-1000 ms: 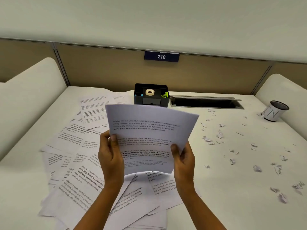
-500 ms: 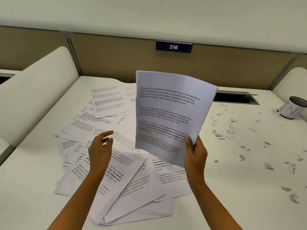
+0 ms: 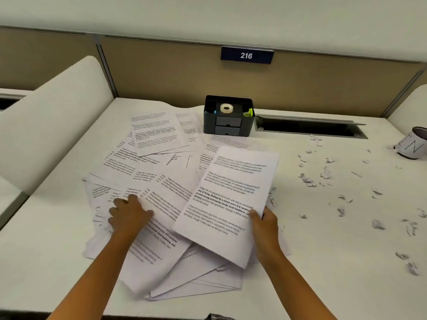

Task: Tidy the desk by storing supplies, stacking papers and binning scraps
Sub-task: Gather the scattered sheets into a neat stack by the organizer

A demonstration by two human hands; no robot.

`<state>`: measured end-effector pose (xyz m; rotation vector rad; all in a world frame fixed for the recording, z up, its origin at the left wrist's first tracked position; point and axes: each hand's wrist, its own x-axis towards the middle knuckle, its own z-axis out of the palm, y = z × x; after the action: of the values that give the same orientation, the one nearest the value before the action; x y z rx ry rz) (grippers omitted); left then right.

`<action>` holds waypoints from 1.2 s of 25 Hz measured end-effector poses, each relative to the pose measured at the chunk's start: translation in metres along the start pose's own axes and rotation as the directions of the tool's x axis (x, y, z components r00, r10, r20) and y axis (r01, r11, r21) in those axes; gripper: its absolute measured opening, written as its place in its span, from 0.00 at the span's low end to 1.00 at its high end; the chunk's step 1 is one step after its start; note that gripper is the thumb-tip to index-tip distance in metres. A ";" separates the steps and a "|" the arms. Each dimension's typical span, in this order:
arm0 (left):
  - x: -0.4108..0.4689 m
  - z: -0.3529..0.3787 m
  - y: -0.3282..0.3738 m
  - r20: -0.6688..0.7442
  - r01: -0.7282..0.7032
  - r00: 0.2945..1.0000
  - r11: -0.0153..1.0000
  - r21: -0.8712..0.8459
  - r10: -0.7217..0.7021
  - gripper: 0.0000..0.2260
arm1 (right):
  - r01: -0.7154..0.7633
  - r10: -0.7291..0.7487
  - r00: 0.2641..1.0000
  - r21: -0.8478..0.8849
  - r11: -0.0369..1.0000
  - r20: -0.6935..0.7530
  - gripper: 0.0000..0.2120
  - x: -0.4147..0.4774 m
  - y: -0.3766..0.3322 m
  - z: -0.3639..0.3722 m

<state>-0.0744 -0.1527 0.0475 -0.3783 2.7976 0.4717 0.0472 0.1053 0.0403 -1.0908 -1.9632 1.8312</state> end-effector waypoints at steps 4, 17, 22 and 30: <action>-0.005 0.008 0.001 0.078 -0.029 0.996 0.983 -0.179 0.043 0.30 | -0.032 0.050 0.991 -0.140 0.990 0.123 0.10 -0.004 -0.002 0.006; -0.026 0.017 0.007 0.045 -0.166 0.981 0.942 -0.292 0.187 0.22 | 0.010 0.072 0.975 -0.362 0.932 0.212 0.09 -0.010 -0.016 0.047; -0.020 0.013 0.009 -0.050 -0.231 0.972 0.886 -0.403 0.231 0.12 | 0.033 0.026 0.945 -0.175 0.984 0.327 0.15 -0.020 -0.021 0.050; 0.005 0.010 -0.013 -0.225 -0.262 0.937 0.964 0.053 0.267 0.22 | 0.010 0.095 0.947 -0.325 0.946 0.306 0.29 -0.019 -0.022 0.064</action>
<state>-0.0732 -0.1618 0.0329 -0.0501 3.0958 0.4805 0.0114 0.0462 0.0551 -0.9733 -2.5180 1.8466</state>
